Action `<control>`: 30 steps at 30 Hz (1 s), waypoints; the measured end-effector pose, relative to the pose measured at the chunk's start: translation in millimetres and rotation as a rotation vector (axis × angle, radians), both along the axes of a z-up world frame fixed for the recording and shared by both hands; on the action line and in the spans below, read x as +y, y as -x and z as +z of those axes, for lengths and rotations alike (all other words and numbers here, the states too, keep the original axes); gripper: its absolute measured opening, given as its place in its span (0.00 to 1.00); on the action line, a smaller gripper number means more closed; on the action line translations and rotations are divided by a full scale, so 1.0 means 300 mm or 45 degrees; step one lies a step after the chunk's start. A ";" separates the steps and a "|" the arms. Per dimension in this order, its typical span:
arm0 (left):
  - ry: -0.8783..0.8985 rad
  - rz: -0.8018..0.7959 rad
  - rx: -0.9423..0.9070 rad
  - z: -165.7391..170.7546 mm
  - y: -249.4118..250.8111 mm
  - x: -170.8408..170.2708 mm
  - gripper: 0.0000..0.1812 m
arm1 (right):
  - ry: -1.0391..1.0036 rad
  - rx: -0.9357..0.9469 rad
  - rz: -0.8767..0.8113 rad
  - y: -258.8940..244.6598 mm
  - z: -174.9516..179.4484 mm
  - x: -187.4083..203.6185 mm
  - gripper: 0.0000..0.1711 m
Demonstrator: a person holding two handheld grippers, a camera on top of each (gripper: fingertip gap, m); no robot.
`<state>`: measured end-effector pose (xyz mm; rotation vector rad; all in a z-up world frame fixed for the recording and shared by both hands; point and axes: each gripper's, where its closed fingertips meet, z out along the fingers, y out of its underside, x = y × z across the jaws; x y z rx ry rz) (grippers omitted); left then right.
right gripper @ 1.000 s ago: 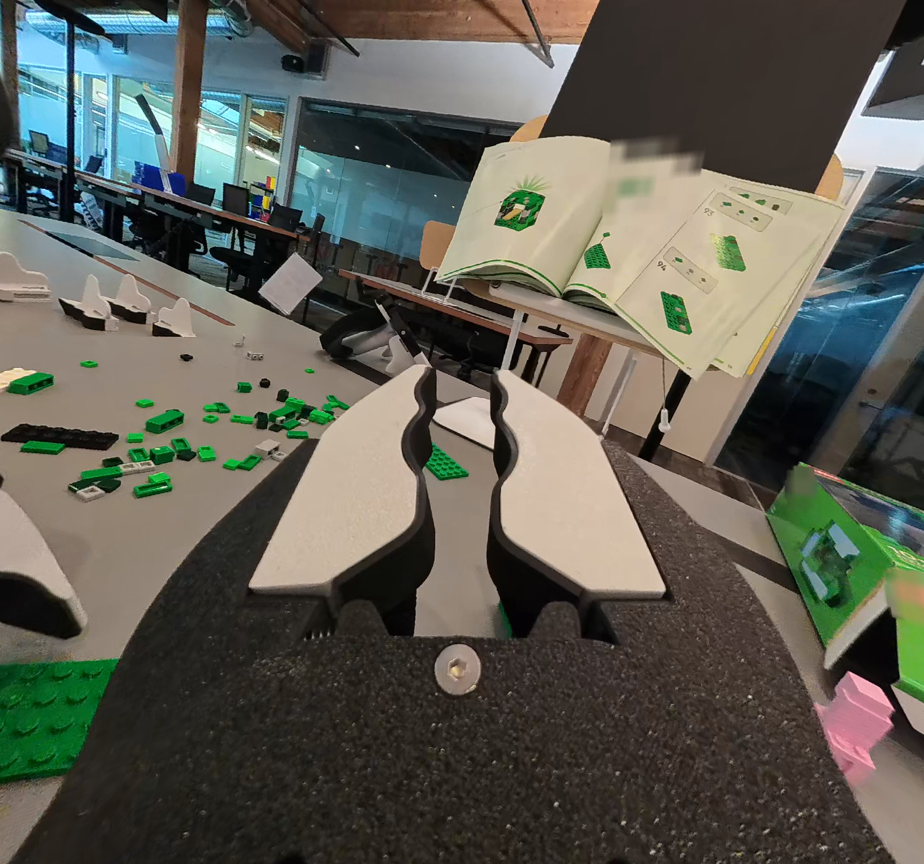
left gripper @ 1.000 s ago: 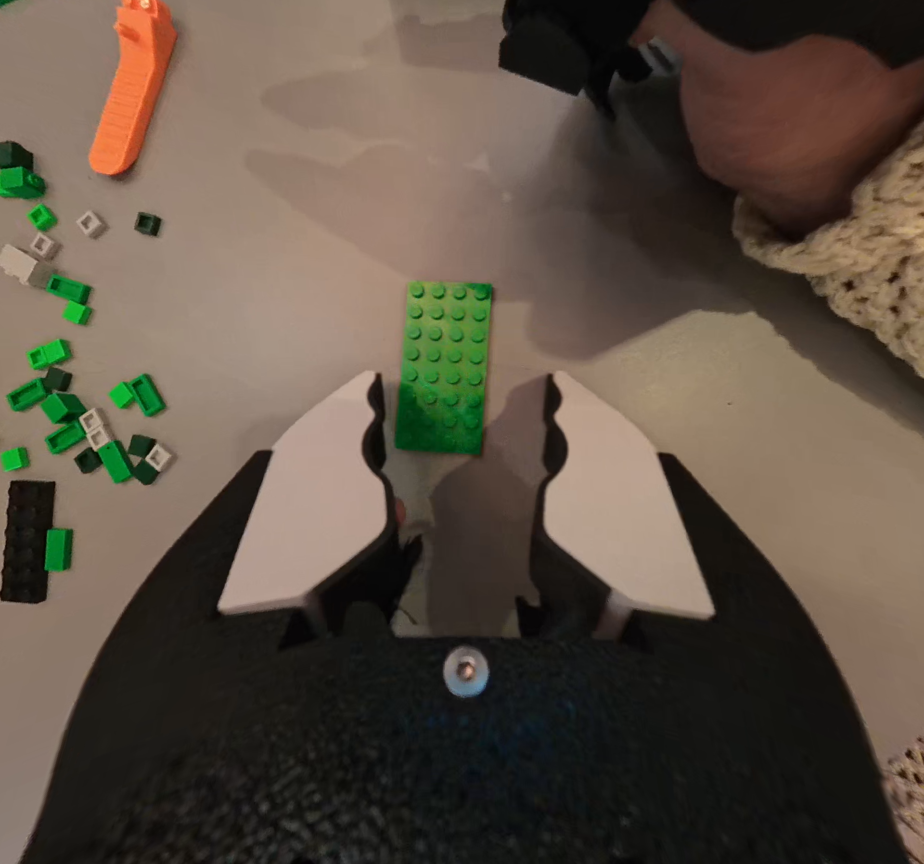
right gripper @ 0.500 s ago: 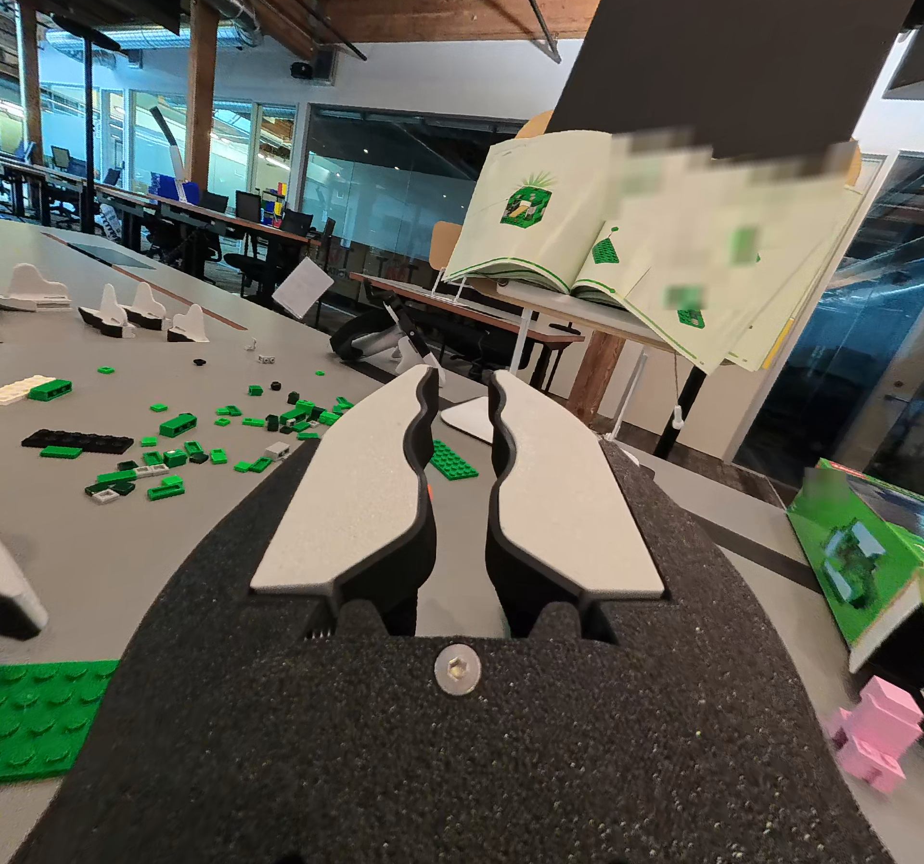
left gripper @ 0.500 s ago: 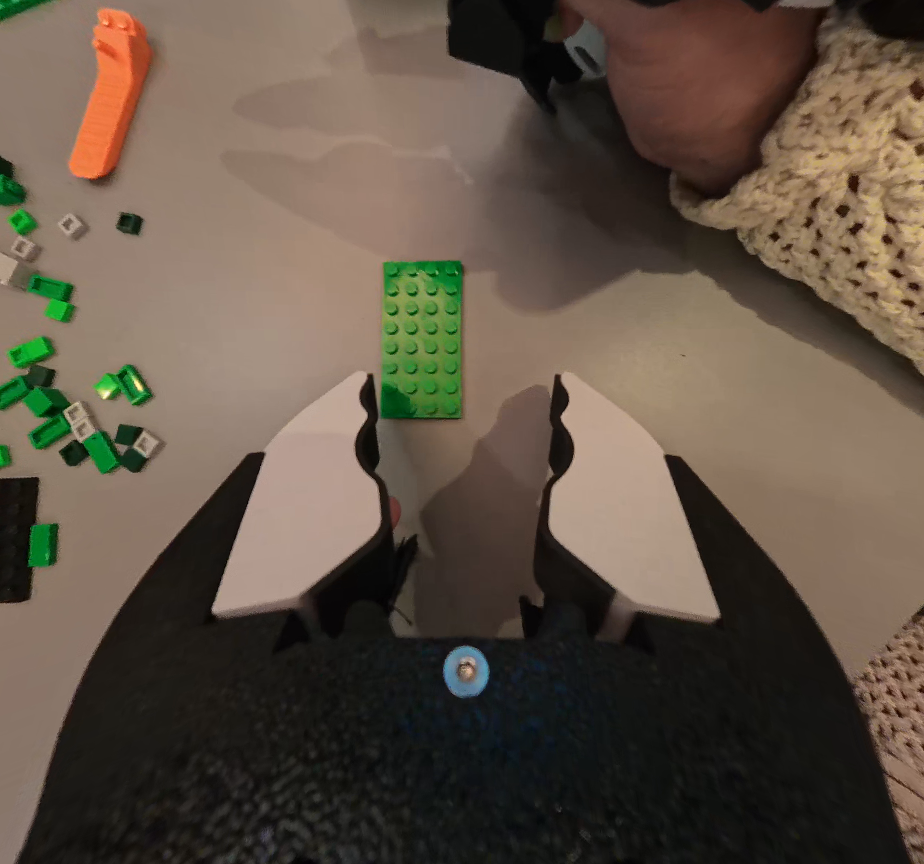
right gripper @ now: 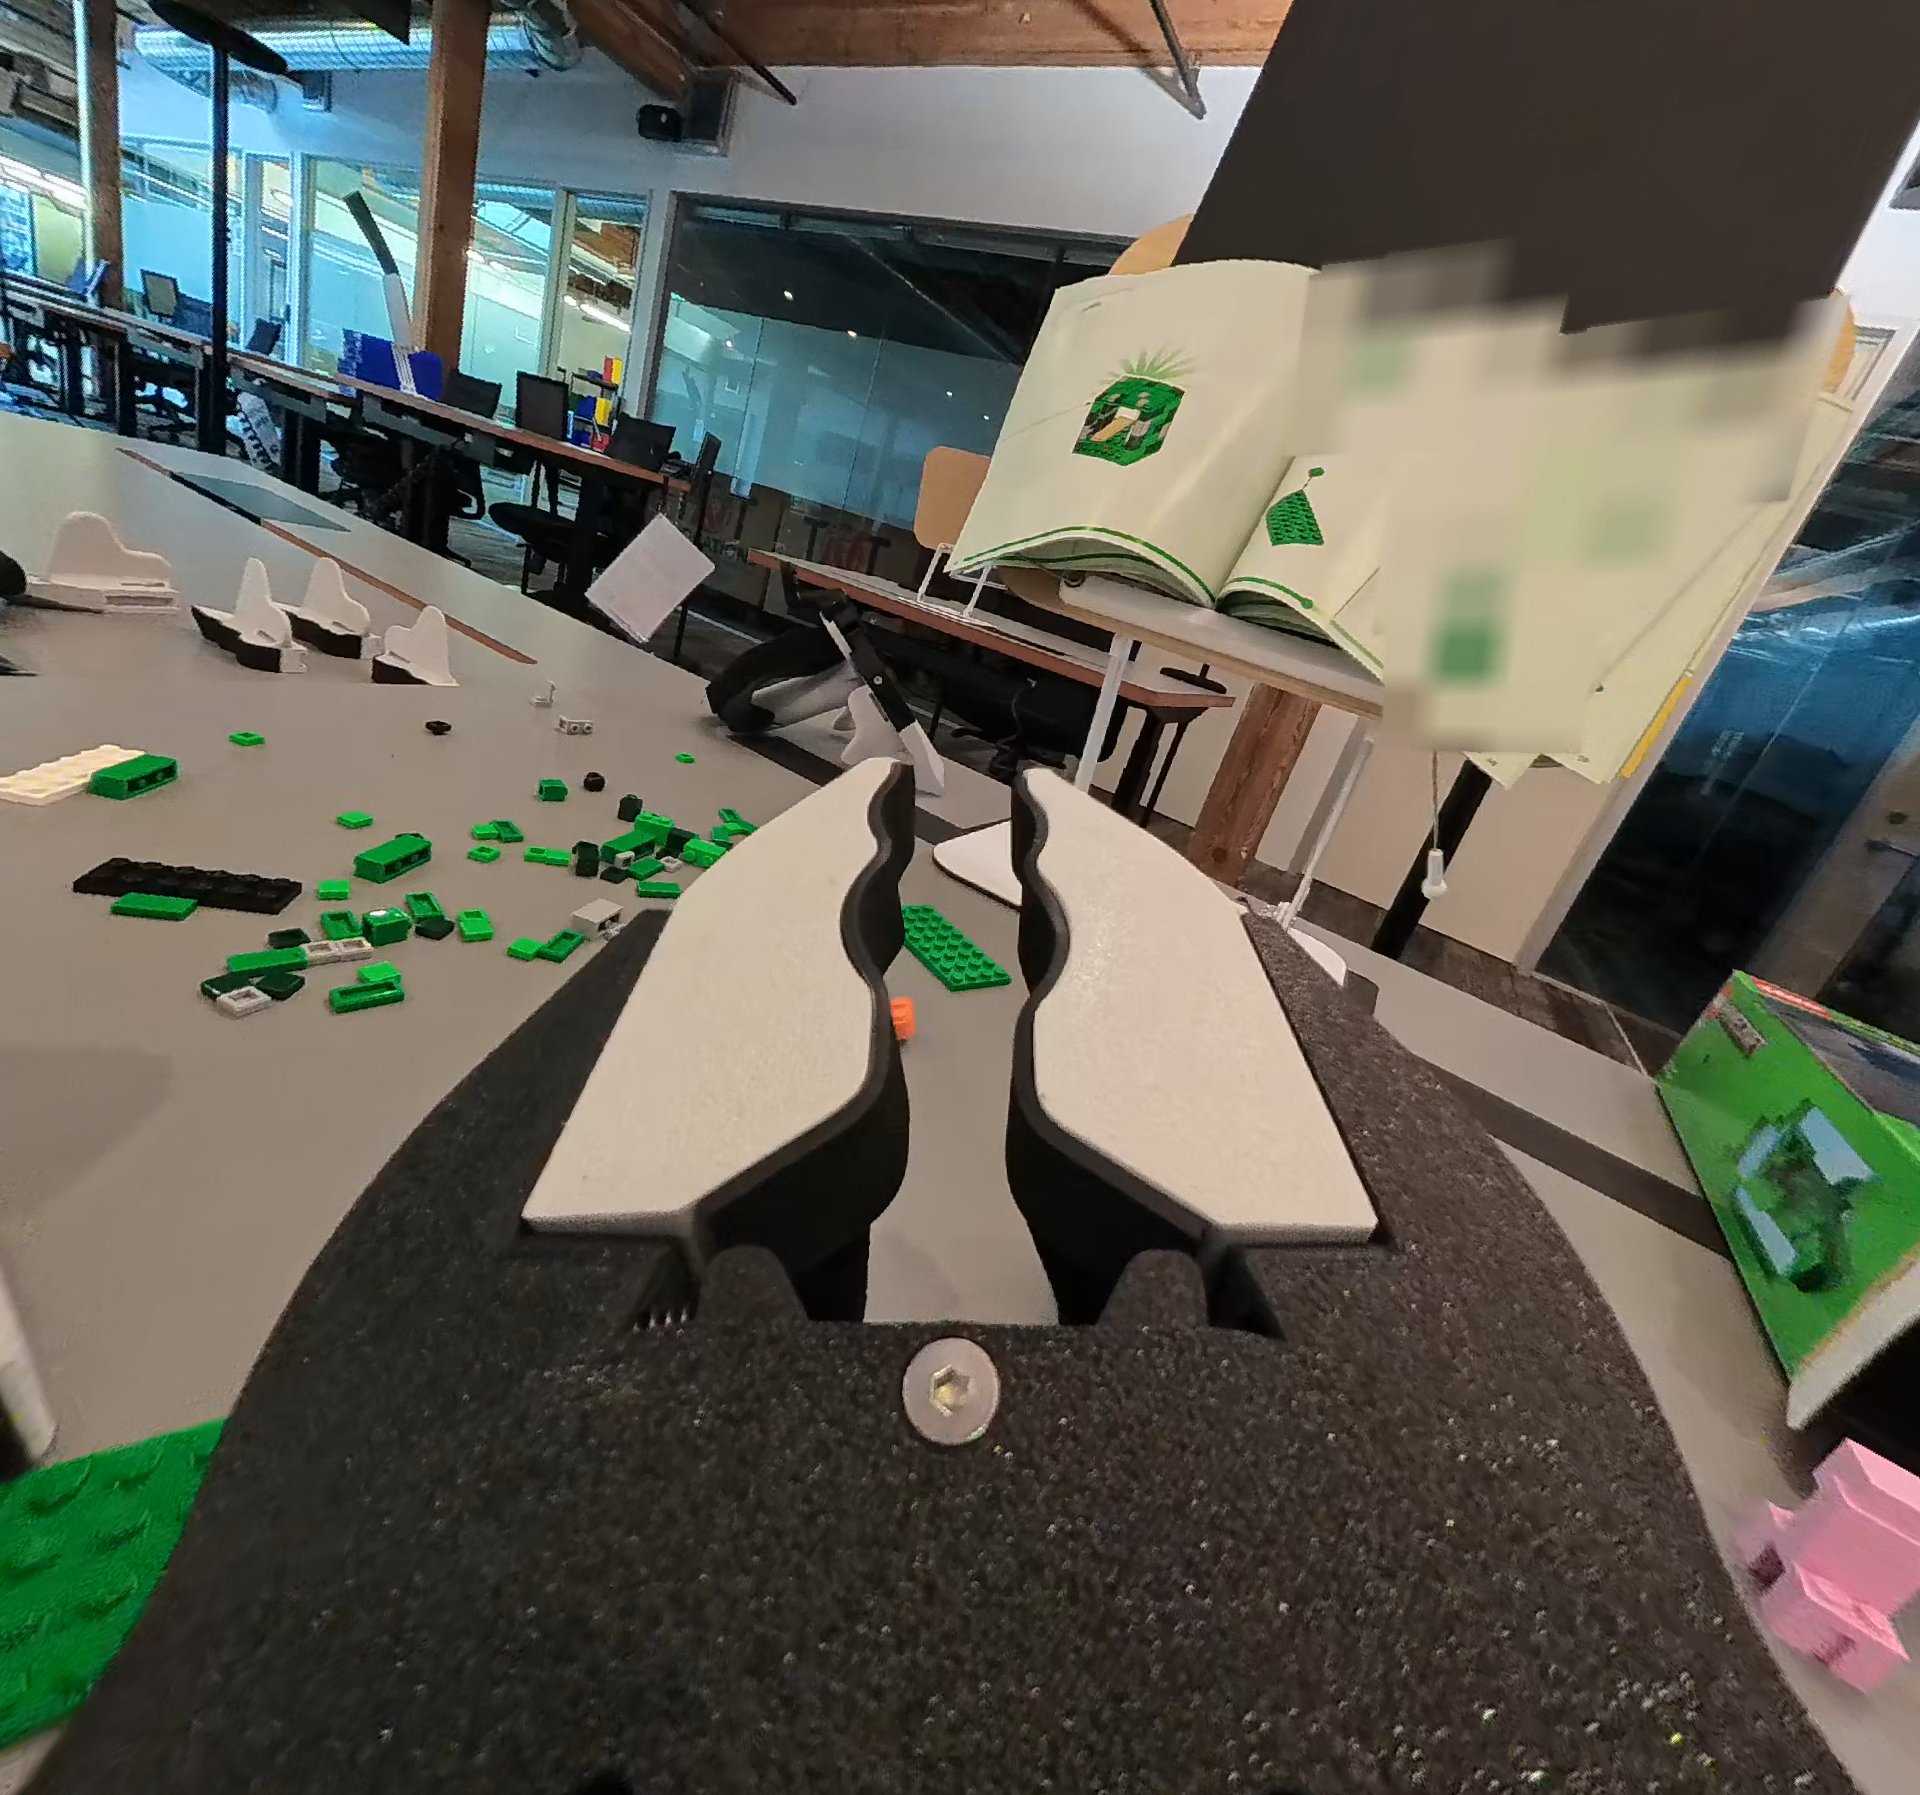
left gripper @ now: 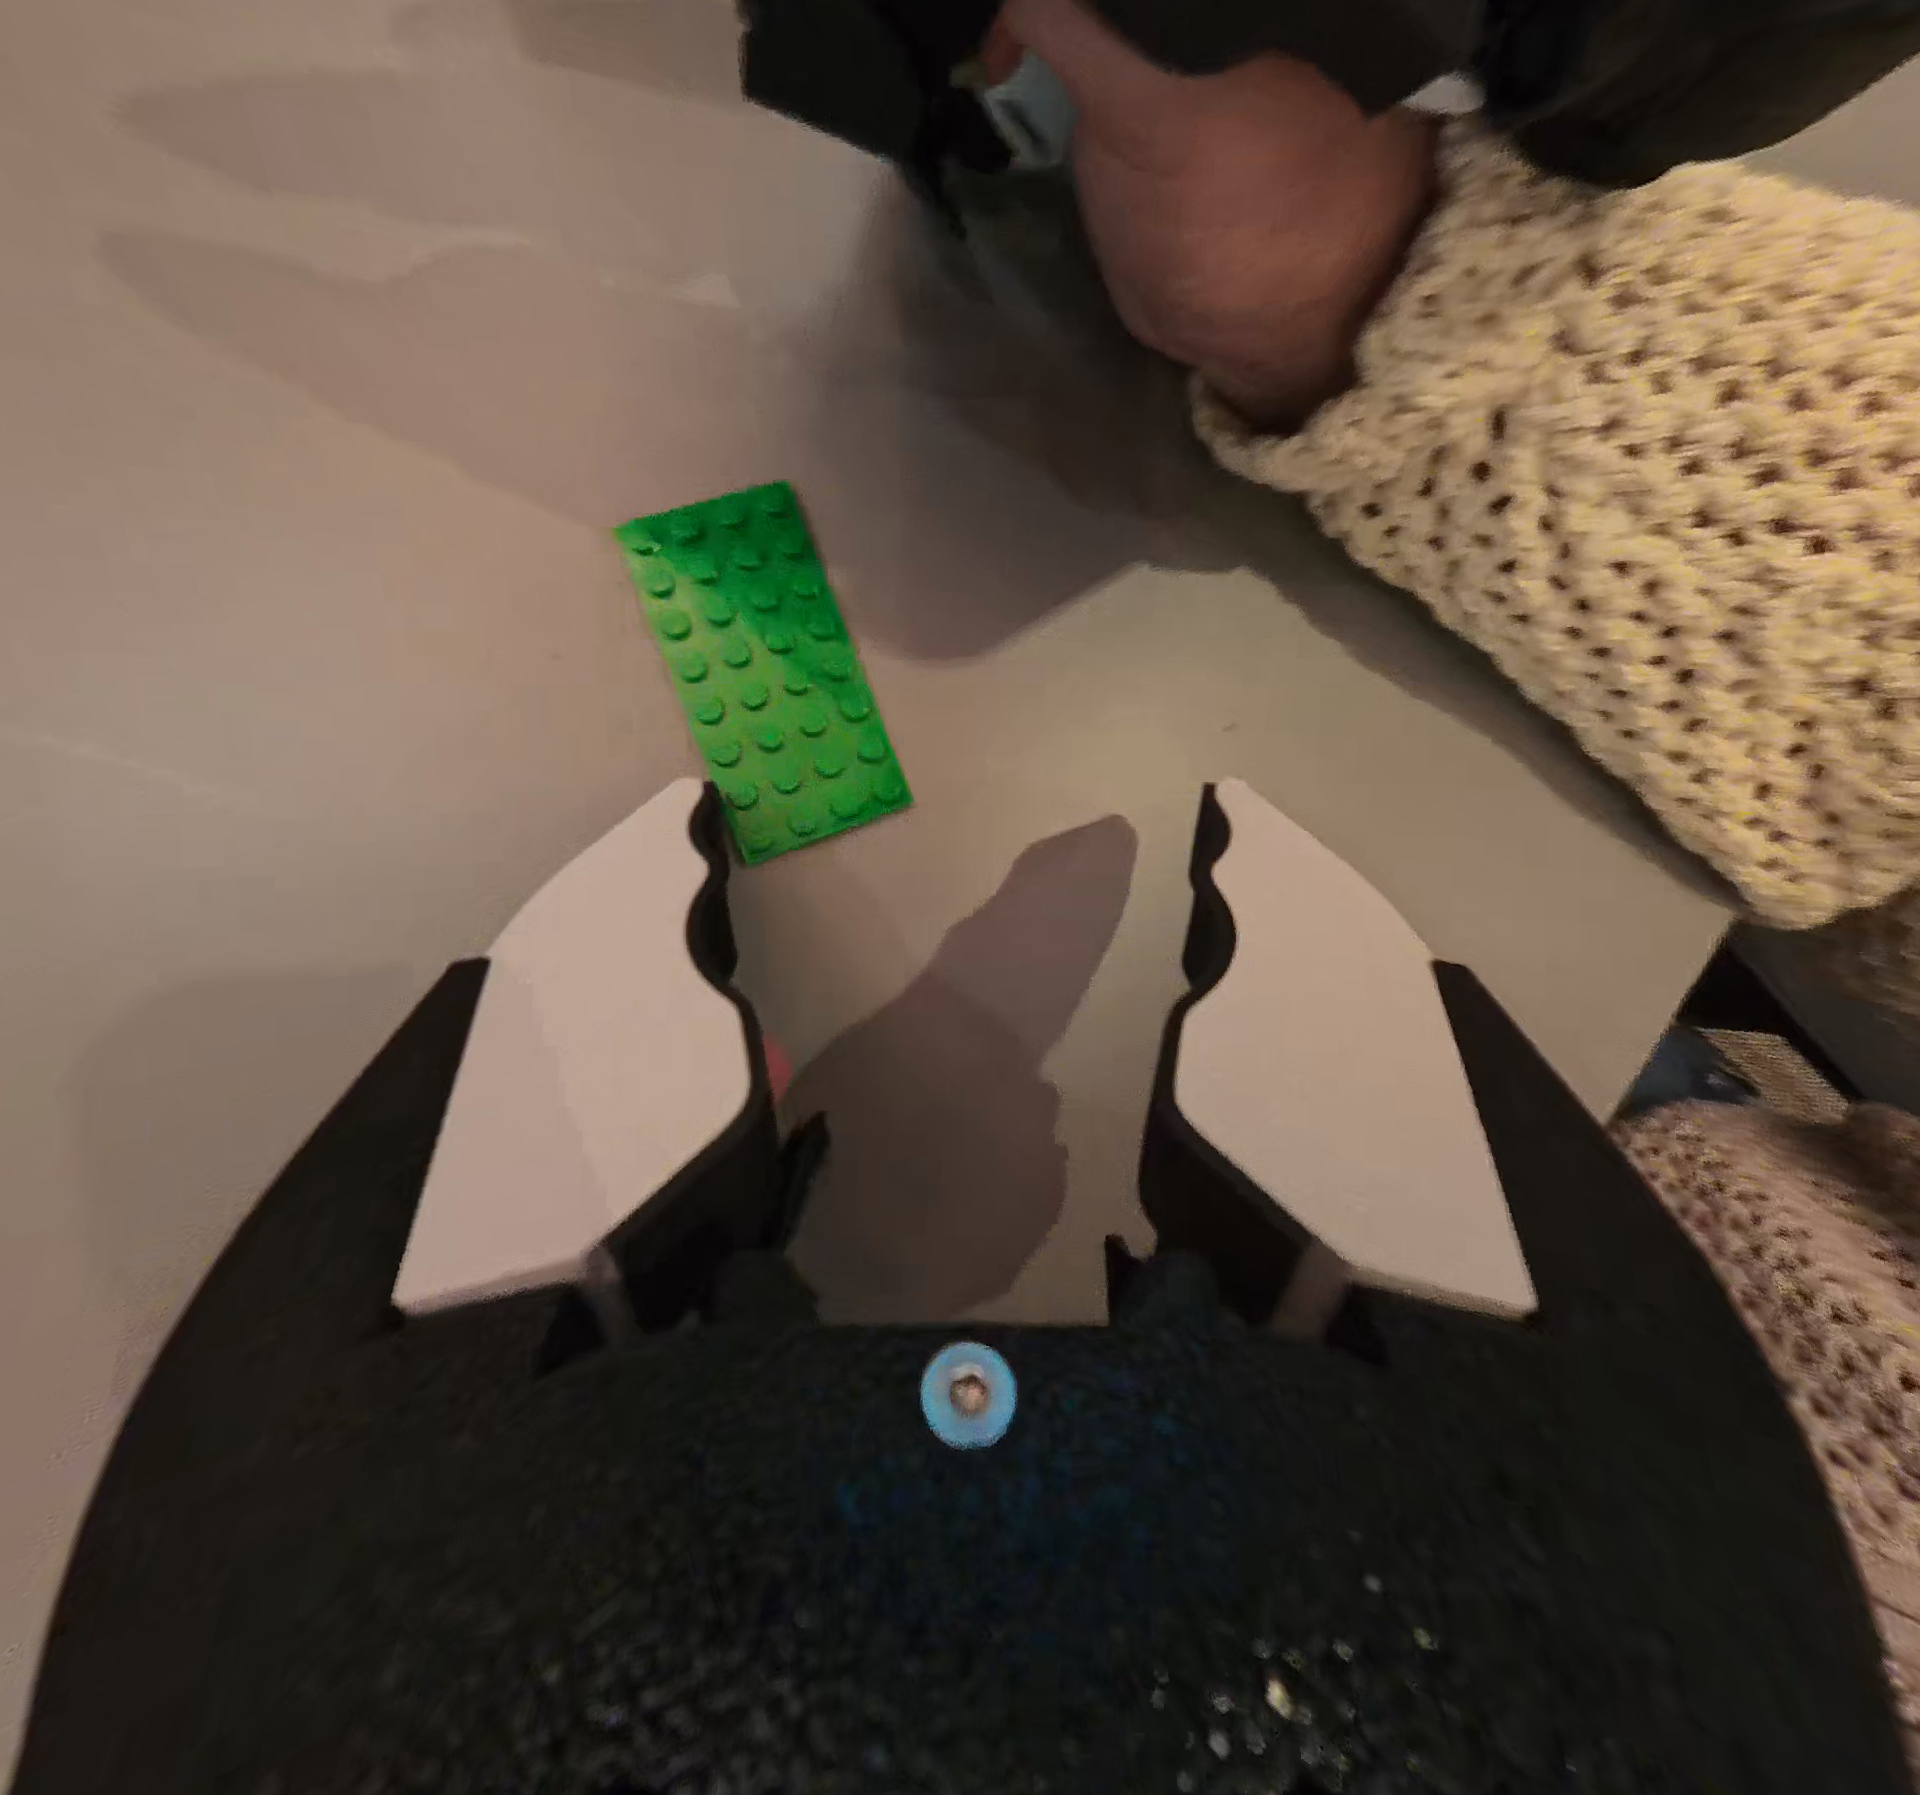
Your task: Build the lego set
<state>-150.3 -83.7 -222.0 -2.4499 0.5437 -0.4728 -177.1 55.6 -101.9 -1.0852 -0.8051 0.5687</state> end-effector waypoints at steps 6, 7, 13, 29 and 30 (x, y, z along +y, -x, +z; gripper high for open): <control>-0.062 -0.089 -0.260 0.062 -0.072 -0.018 0.41 | 0.001 -0.003 0.010 0.004 -0.002 -0.006 0.10; -0.114 -0.076 -0.296 0.091 -0.061 -0.013 0.39 | 0.003 -0.002 0.011 0.004 -0.001 -0.006 0.10; -0.607 0.270 -0.188 0.267 0.271 0.047 0.15 | 0.007 -0.013 0.016 0.011 -0.007 -0.006 0.09; -0.428 -0.237 0.781 0.057 0.871 0.189 0.23 | -0.013 -0.075 0.021 0.026 -0.025 -0.013 0.09; -0.418 -0.322 0.802 0.054 0.878 0.200 0.25 | -0.012 -0.073 0.022 0.025 -0.024 -0.012 0.09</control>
